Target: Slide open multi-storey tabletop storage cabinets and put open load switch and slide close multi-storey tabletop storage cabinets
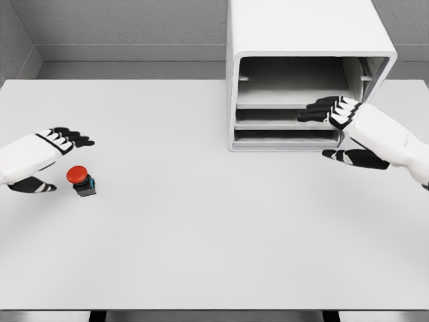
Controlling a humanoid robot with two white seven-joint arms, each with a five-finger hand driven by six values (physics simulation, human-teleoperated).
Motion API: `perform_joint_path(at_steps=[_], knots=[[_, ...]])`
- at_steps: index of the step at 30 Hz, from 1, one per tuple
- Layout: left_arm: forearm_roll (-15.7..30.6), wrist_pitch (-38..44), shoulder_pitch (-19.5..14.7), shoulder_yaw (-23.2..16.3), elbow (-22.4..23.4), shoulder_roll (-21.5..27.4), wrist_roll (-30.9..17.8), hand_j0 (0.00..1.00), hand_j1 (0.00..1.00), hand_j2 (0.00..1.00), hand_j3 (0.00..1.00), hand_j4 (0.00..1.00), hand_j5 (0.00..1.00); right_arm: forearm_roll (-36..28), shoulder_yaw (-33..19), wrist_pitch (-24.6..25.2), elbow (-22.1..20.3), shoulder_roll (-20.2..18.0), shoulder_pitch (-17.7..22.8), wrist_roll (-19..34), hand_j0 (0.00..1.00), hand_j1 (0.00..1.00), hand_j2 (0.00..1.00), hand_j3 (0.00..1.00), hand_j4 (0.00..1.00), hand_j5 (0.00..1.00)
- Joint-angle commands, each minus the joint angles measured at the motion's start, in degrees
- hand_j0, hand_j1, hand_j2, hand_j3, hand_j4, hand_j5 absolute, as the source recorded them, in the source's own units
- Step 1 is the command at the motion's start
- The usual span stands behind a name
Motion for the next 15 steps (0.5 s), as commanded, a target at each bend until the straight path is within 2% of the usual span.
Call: perform_joint_path(at_steps=[1,5,8,15], knots=[[0.42,0.16,0.00,-2.16,0.73,0.05,0.03,1.00,1.00,1.00,1.00,1.00,1.00,0.43,0.91,0.01,0.04,2.04,-0.17,-0.02,0.85,0.85,0.85,0.85,0.85,0.85],[0.77,0.16,0.00,-2.42,1.17,-0.21,0.03,1.00,1.00,1.00,1.00,1.00,1.00,0.69,1.09,0.01,0.31,4.67,-1.40,-0.02,0.85,0.85,0.85,0.85,0.85,0.85],[0.94,0.16,0.00,-2.77,1.17,-0.30,0.03,1.00,1.00,1.00,1.00,1.00,1.00,0.96,4.16,0.01,0.83,5.47,-3.95,-0.02,0.85,0.85,0.85,0.85,0.85,0.85],[0.42,0.16,-0.53,-3.65,2.84,-0.56,0.03,1.00,1.00,1.00,1.00,1.00,1.00,0.78,6.80,0.01,5.23,8.02,-7.65,-0.02,0.85,0.85,0.85,0.85,0.85,0.85]])
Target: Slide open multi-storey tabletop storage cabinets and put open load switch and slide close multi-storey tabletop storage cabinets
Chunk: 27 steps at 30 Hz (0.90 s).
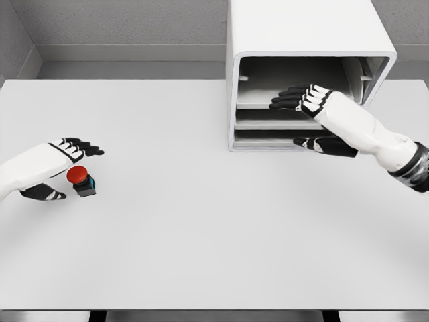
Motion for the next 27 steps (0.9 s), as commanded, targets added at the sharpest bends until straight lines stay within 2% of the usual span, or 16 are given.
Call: perform_joint_path(at_steps=[1,5,10,12,14,21,23,27], knots=[[0.21,0.16,0.00,-0.93,0.42,-0.06,0.03,0.98,0.98,0.98,0.98,0.98,0.98,-0.47,0.77,0.01,2.05,0.98,-0.09,-0.03,0.85,0.85,0.85,0.85,0.85,0.85],[0.12,0.16,-0.18,-1.46,0.33,-0.58,0.03,0.94,0.94,0.94,0.94,0.94,0.94,-0.38,1.12,0.01,6.36,3.71,-2.02,-0.03,0.85,0.85,0.85,0.85,0.85,0.85],[-0.05,0.16,-0.18,-1.46,0.68,-0.58,0.03,0.91,0.91,0.91,0.91,0.91,0.91,-0.56,5.25,0.01,12.51,4.76,-5.89,-0.12,0.85,0.85,0.85,0.85,0.85,0.85],[-0.05,0.16,-0.18,-1.54,0.68,-0.50,0.03,0.83,0.83,0.83,0.83,0.83,0.83,-0.64,7.53,0.01,15.15,5.90,-7.91,-0.21,0.85,0.85,0.85,0.85,0.85,0.85],[-0.05,0.16,-0.18,-1.54,0.68,-0.50,0.03,0.74,0.74,0.74,0.74,0.74,0.74,-0.64,8.15,0.01,15.68,6.69,-8.26,-0.12,0.85,0.85,0.85,0.85,0.85,0.85],[-0.14,0.16,-0.70,-1.37,2.00,-0.15,0.03,0.72,0.72,0.72,0.72,0.72,0.72,-0.56,8.41,0.01,16.91,7.84,-8.44,-0.03,0.85,0.85,0.85,0.85,0.85,0.85],[-0.14,0.16,-0.70,-1.37,1.91,-0.06,0.03,0.66,0.66,0.66,0.66,0.66,0.66,-0.47,8.50,0.01,17.35,7.92,-8.61,-0.03,0.85,0.85,0.85,0.85,0.85,0.85],[-0.14,0.16,-0.70,-1.37,1.91,-0.14,0.03,0.60,0.60,0.60,0.60,0.60,0.60,-0.29,8.94,0.01,18.75,9.24,-9.40,0.06,0.85,0.85,0.85,0.85,0.85,0.85]])
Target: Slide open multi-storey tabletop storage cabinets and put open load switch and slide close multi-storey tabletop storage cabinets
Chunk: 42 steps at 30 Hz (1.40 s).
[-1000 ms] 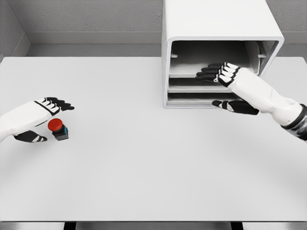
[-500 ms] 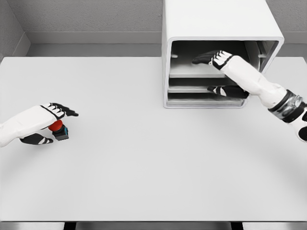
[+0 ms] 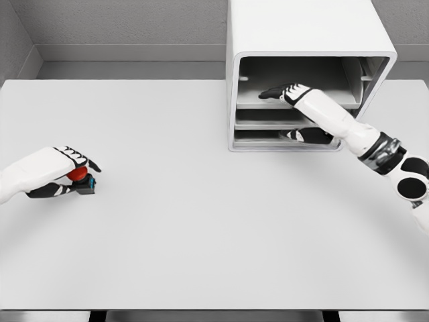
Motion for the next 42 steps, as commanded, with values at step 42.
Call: perform_joint_path(at_steps=[42], knots=[[2.48,0.17,-3.78,2.65,-4.33,-1.39,0.03,0.49,0.49,0.49,0.49,0.49,0.49,0.82,-0.03,0.01,-0.96,-2.45,0.70,2.38,0.88,0.88,0.88,0.88,0.88,0.88]])
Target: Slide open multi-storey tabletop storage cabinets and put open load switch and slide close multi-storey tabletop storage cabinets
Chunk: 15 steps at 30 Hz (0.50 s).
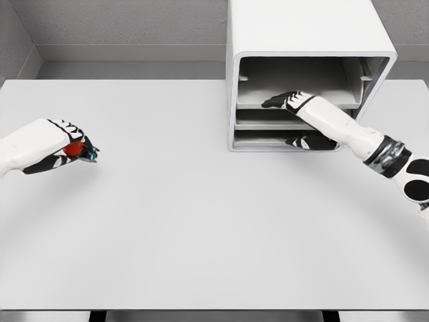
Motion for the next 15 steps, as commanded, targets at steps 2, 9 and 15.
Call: perform_joint_path(at_steps=[2,9,15], knots=[[0.39,0.17,-0.09,-0.07,-0.51,-1.65,0.03,0.50,0.50,0.50,0.50,0.50,0.50,-0.37,-0.12,0.02,-0.40,-0.65,0.09,-0.04,0.89,0.89,0.89,0.89,0.89,0.89],[0.30,0.17,0.00,-0.07,-2.10,-2.70,0.03,0.50,0.50,0.50,0.50,0.50,0.50,-0.80,-0.30,0.02,-0.49,-1.97,1.58,-0.13,0.93,0.93,0.93,0.93,0.93,0.93],[0.30,0.17,0.00,-0.07,-2.27,-2.79,0.03,0.50,0.50,0.50,0.50,0.50,0.50,-0.98,-1.88,0.02,-3.30,-3.55,3.87,-0.13,0.94,0.94,0.94,0.94,0.94,0.94]])
